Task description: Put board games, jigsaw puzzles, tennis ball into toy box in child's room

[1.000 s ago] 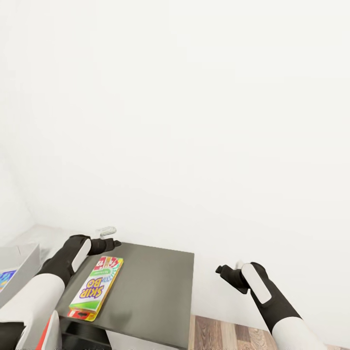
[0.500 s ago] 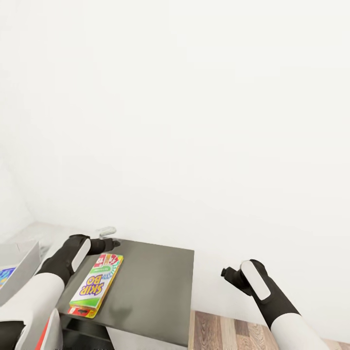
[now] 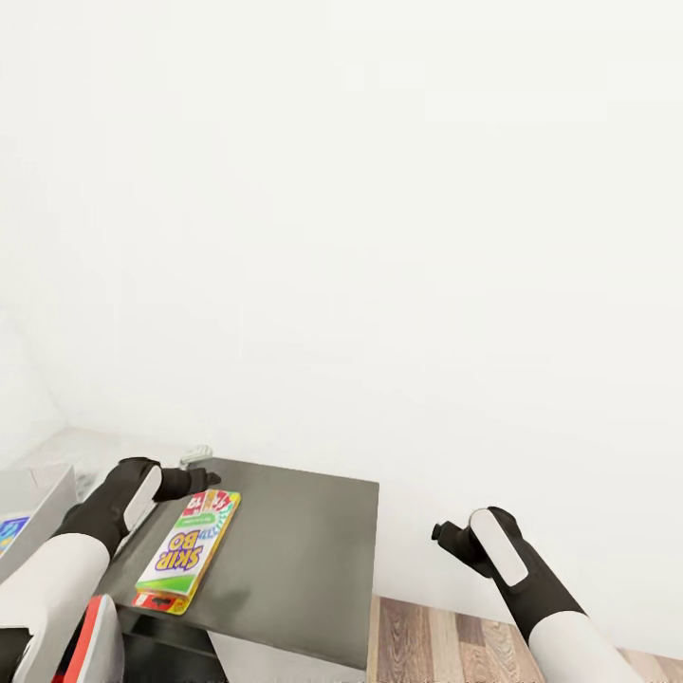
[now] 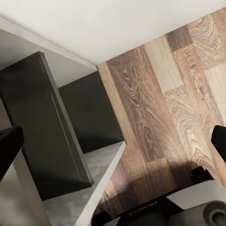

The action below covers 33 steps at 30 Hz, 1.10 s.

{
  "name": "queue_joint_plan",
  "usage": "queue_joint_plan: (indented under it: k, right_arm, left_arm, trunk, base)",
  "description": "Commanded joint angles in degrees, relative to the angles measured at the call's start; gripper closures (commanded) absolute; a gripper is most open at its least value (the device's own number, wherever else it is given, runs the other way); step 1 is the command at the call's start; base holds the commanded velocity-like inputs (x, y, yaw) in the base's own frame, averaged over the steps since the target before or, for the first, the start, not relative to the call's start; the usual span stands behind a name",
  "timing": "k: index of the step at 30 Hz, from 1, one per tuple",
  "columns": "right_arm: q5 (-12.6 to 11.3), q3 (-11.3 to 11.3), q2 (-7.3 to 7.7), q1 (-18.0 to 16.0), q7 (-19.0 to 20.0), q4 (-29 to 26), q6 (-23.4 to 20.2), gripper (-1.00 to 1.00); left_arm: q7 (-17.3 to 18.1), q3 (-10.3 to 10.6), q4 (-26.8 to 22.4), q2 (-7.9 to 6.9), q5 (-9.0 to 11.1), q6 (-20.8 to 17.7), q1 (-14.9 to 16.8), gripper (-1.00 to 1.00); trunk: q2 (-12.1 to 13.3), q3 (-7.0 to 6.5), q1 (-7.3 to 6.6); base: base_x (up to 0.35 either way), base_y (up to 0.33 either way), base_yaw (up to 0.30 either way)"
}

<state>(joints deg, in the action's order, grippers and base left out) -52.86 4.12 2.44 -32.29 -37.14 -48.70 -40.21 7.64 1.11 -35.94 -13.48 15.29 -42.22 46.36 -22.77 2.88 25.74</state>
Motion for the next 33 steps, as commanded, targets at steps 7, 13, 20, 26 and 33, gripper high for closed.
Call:
queue_joint_plan:
  k: [7, 13, 20, 26, 33]
  right_arm:
    - [-0.58, 0.26, 0.09, -0.05, -0.28, 0.07, 0.28, -1.0]
    - [-0.58, 0.26, 0.04, 0.02, -0.16, 0.1, 0.33, -1.0]
    - [-0.58, 0.26, -0.12, 0.04, -0.08, 0.1, 0.31, -1.0]
    - [-0.58, 0.26, -0.23, 0.04, -0.07, 0.1, 0.37, -1.0]
    - [-0.58, 0.2, -0.4, 0.04, -0.04, 0.08, 0.4, -1.0]
  left_arm:
    - [-0.21, 0.06, -0.08, -1.05, 0.01, -0.45, 0.05, -1.0]
    - [-0.18, 0.03, -0.06, -1.34, 0.01, -0.38, 0.05, -1.0]
    - [0.12, 0.03, -0.08, -1.61, 0.02, -0.27, 0.05, -1.0]
    - [0.31, 0.03, -0.08, -2.13, 0.15, -0.38, 0.05, -1.0]
    - [0.51, -0.03, -0.17, -2.69, 0.38, -0.48, 0.14, -1.0]
  trunk:
    - [-0.15, 0.8, 0.04]
    - [-0.15, 1.36, 0.04]
    - [-0.15, 2.02, 0.04]
    - [-0.15, 2.58, 0.04]
    - [-0.15, 3.24, 0.04]
  base:
    - [0.0, 0.0, 0.015]
    - [0.0, 0.0, 0.058]
    - [0.0, 0.0, 0.065]
    - [0.0, 0.0, 0.07]
    - [0.0, 0.0, 0.072]
